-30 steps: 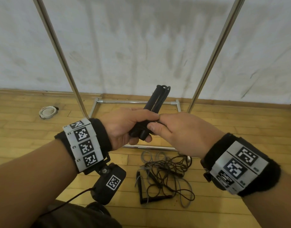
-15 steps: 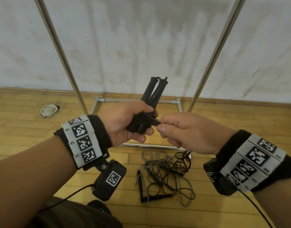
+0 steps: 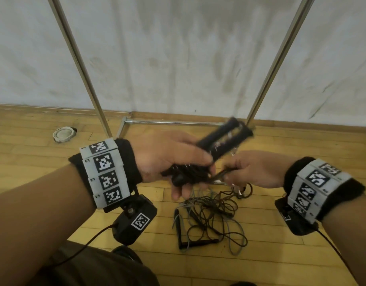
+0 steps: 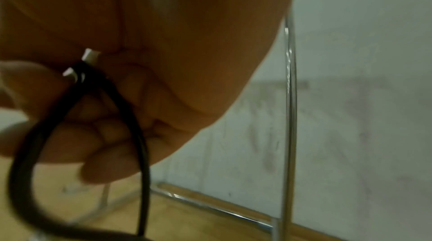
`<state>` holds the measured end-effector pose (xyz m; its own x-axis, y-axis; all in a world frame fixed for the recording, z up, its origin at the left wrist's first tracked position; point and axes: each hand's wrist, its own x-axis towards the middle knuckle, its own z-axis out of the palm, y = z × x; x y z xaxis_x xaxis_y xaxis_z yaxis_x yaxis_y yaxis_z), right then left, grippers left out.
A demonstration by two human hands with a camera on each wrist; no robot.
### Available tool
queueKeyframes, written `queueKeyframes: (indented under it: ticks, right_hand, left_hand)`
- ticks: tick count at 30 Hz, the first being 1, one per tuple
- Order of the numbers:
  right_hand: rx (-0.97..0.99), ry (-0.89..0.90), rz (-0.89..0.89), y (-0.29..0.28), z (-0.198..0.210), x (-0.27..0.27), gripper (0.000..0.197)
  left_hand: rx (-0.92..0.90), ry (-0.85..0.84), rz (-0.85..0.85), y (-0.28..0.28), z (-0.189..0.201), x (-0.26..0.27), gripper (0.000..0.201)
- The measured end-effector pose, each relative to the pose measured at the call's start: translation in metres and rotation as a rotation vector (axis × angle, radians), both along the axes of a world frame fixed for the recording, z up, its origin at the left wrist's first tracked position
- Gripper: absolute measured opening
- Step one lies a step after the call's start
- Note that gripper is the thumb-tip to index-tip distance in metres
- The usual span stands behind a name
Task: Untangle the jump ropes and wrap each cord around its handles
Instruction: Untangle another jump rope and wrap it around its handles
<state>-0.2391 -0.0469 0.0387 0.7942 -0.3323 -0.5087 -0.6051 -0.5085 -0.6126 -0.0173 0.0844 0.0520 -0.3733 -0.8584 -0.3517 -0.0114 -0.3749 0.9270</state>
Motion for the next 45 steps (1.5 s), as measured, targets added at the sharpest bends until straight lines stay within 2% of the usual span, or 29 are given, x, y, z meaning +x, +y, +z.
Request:
queueKeyframes:
  ticks: [2, 5, 8, 10, 13, 14, 17, 18, 20, 23, 28, 30, 33, 37, 40, 45]
  right_hand:
    - [0.03, 0.072, -0.049, -0.001, -0.009, 0.003, 0.009]
    - [-0.198, 0.176, 0.061, 0.001, -0.018, 0.014, 0.018]
    - [-0.365, 0.166, 0.154, 0.01, -0.012, 0.029, 0.024]
    - [-0.438, 0.167, 0.221, 0.02, -0.003, 0.037, 0.025]
    - [-0.544, 0.193, 0.288, 0.036, 0.009, 0.047, 0.023]
    - [-0.58, 0.192, 0.3, 0.041, 0.012, 0.048, 0.024]
    - [-0.644, 0.169, 0.304, 0.053, 0.017, 0.05, 0.027]
    - [-0.65, 0.165, 0.294, 0.056, 0.017, 0.051, 0.027]
    - [-0.636, 0.135, 0.254, 0.06, 0.016, 0.049, 0.025]
    - [-0.528, 0.042, 0.14, 0.058, 0.016, 0.044, 0.024]
    - [-0.266, -0.077, -0.075, 0.045, 0.01, 0.03, 0.026]
    - [-0.191, -0.102, -0.127, 0.042, 0.006, 0.025, 0.029]
    - [-0.176, -0.138, -0.127, 0.042, 0.006, 0.025, 0.03]
    - [-0.238, -0.195, -0.081, 0.049, 0.011, 0.027, 0.028]
    - [-0.301, -0.216, -0.036, 0.054, 0.015, 0.028, 0.027]
    - [-0.296, -0.169, -0.043, 0.047, 0.01, 0.024, 0.028]
  left_hand:
    - [0.037, -0.261, -0.205, 0.002, -0.003, -0.013, 0.016]
    - [0.117, -0.659, -0.374, 0.001, -0.017, -0.038, 0.033]
    - [0.146, -0.941, -0.42, 0.0, -0.034, -0.055, 0.064]
    - [0.167, -0.983, -0.364, -0.002, -0.044, -0.056, 0.076]
    - [0.23, -0.924, -0.22, -0.007, -0.055, -0.05, 0.081]
    - [0.235, -0.902, -0.174, -0.009, -0.056, -0.047, 0.075]
    - [0.213, -0.892, -0.058, -0.016, -0.057, -0.036, 0.02]
    - [0.215, -0.897, -0.013, -0.02, -0.057, -0.032, 0.01]
    - [0.226, -0.875, 0.098, -0.027, -0.055, -0.022, 0.013]
    - [0.237, -0.676, 0.262, -0.031, -0.049, -0.002, 0.017]
    - [0.199, -0.231, 0.241, -0.021, -0.035, 0.027, 0.052]
    - [0.154, -0.13, 0.258, -0.018, -0.031, 0.028, 0.061]
    - [0.109, -0.137, 0.391, -0.019, -0.03, 0.02, 0.066]
    - [0.103, -0.131, 0.53, -0.019, -0.029, 0.014, 0.04]
    - [0.102, -0.111, 0.553, -0.018, -0.028, 0.011, 0.031]
    - [0.069, -0.031, 0.516, -0.018, -0.024, 0.012, 0.041]
